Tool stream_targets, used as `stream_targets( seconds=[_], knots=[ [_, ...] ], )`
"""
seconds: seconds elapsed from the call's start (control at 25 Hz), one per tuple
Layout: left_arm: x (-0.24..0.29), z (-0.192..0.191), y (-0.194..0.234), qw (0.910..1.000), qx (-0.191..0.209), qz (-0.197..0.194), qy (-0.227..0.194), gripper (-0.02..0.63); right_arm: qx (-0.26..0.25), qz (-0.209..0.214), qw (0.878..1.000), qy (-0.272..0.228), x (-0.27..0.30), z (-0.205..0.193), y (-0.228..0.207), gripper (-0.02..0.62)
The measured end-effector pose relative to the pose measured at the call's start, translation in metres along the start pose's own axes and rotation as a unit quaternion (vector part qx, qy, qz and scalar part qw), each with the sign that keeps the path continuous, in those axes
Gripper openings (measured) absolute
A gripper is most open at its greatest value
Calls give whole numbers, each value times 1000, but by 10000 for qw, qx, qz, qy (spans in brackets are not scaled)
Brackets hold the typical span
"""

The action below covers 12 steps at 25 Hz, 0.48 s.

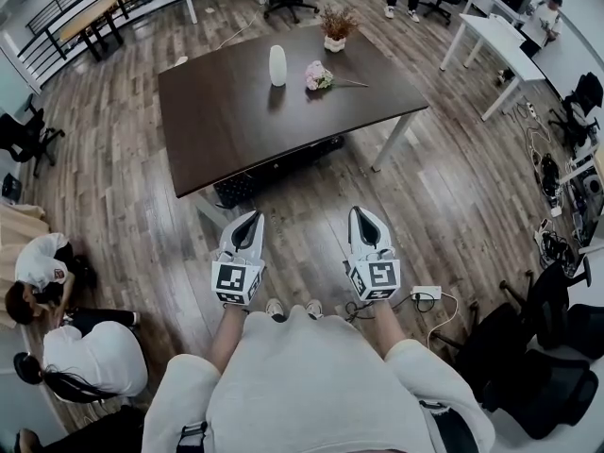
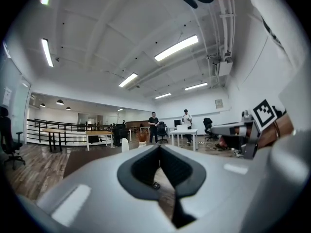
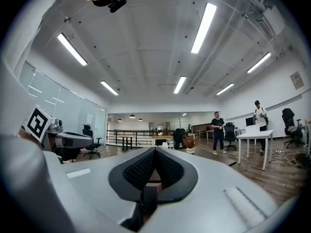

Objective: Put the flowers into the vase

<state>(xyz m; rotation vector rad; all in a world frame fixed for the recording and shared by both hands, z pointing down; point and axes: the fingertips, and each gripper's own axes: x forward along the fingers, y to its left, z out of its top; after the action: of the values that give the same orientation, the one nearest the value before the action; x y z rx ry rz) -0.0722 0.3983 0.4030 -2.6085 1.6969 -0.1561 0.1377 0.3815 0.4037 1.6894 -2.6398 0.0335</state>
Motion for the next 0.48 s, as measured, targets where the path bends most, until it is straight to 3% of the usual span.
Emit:
stream_targets(
  seconds=[0.48],
  knots=[
    [55,-4,-34,10000,-41,-47,-21,9,-58,148,9999,-4,13,-3,-50,-3]
  ],
)
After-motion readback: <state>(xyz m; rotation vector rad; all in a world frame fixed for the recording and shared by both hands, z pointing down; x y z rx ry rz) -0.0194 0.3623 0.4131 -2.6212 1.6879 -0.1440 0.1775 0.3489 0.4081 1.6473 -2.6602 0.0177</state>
